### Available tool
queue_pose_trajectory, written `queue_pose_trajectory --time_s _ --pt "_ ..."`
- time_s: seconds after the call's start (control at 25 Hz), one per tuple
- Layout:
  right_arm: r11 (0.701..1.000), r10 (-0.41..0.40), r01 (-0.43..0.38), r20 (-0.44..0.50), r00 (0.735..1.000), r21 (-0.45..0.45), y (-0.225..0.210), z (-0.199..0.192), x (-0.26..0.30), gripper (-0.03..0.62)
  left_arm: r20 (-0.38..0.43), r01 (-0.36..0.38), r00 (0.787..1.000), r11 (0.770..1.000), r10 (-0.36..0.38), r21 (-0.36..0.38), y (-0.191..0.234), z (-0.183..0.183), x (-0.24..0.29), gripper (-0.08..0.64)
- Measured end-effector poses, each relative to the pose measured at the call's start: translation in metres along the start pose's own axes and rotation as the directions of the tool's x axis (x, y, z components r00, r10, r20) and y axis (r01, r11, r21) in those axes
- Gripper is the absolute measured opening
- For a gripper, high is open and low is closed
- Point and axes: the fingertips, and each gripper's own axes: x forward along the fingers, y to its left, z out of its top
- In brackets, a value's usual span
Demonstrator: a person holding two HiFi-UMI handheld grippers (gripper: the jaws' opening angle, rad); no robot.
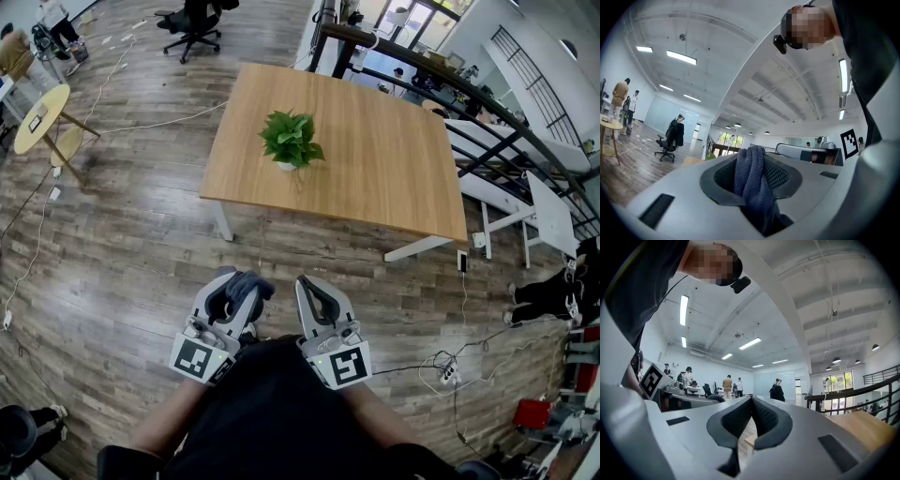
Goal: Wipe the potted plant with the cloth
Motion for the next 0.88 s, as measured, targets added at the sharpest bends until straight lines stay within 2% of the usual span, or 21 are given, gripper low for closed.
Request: queue_pose_trajectory --time_s 0.24,0.36,0.52,0.64,0.88 --pt "0.999 0.003 -0.003 -0.012 1.0 0.049 -0.013 -0.002 -0.016 0.017 -0.001 -0.01 1.0 1.0 0.01 -0.02 -0.013 -0.001 0.014 0.138" --pt "0.997 0.062 -0.063 0.015 0.998 0.053 -0.014 0.005 -0.03 0.017 0.002 -0.003 1.0 1.0 0.003 -0.011 -0.027 -0.003 0.016 0.138" --pt "0.991 0.125 -0.126 0.022 0.992 0.038 -0.02 0.008 -0.047 0.017 0.047 0.006 0.999 1.0 -0.006 0.001 -0.042 0.002 0.024 0.138" --pt "0.993 0.114 -0.114 0.005 0.993 0.019 -0.033 0.001 -0.06 0.017 0.036 -0.025 0.999 1.0 0.025 0.001 -0.048 -0.002 0.023 0.138" --pt "0.997 0.047 -0.045 -0.016 0.999 0.061 -0.08 -0.011 -0.091 0.017 0.015 -0.111 0.994 0.993 0.111 0.026 -0.055 -0.006 0.037 0.138"
